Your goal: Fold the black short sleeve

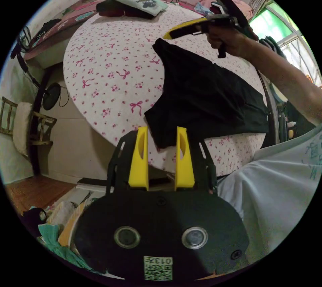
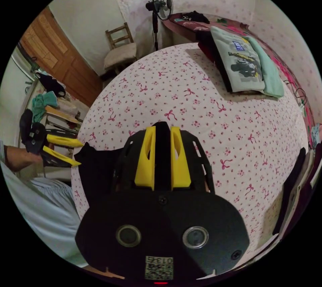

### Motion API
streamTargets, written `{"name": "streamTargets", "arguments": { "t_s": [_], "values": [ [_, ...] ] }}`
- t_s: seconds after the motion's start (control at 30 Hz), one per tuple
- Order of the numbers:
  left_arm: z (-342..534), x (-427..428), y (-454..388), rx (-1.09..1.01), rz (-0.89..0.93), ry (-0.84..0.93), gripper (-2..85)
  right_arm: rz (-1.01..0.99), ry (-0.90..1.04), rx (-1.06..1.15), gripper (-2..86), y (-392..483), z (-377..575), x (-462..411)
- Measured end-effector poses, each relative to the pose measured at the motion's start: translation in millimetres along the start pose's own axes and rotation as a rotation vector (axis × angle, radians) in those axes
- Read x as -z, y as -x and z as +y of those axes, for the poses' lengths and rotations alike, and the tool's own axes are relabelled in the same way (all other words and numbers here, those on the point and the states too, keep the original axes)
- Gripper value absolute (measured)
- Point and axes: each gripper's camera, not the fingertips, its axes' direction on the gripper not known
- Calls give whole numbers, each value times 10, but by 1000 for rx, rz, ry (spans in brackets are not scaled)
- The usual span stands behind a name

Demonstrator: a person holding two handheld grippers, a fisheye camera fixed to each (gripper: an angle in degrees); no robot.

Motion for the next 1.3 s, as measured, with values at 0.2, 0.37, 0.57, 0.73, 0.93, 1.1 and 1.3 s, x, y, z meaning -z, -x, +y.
{"name": "streamTargets", "arguments": {
  "t_s": [0.2, 0.37, 0.57, 0.73, 0.93, 1.1, 1.3],
  "values": [
    [26, 17, -1, -64, 66, -35, 13, -16, 95, 8, 32, -51, -22, -63],
    [10, 288, -57, -159, 248, -90, 7, 28, 37, 77, 17, -17, 189, 379],
    [-91, 509, -725, -392, 482, -138, 6, -32, -224, -30, 14, -358, 1222, 1539],
    [-215, 262, -1667, -589, 626, -114, 6, -15, -359, -163, 13, -735, 2730, 2388],
    [-383, -356, -3063, -834, 675, -10, 6, 52, -324, -348, 12, -1020, 4260, 2815],
    [-475, -1023, -4214, -956, 715, 81, 5, 75, -296, -463, 12, -1235, 5170, 2951],
    [-373, -1691, -5173, -1064, 646, 162, 5, 42, -294, -518, 12, -1492, 5927, 3143]
  ]
}}
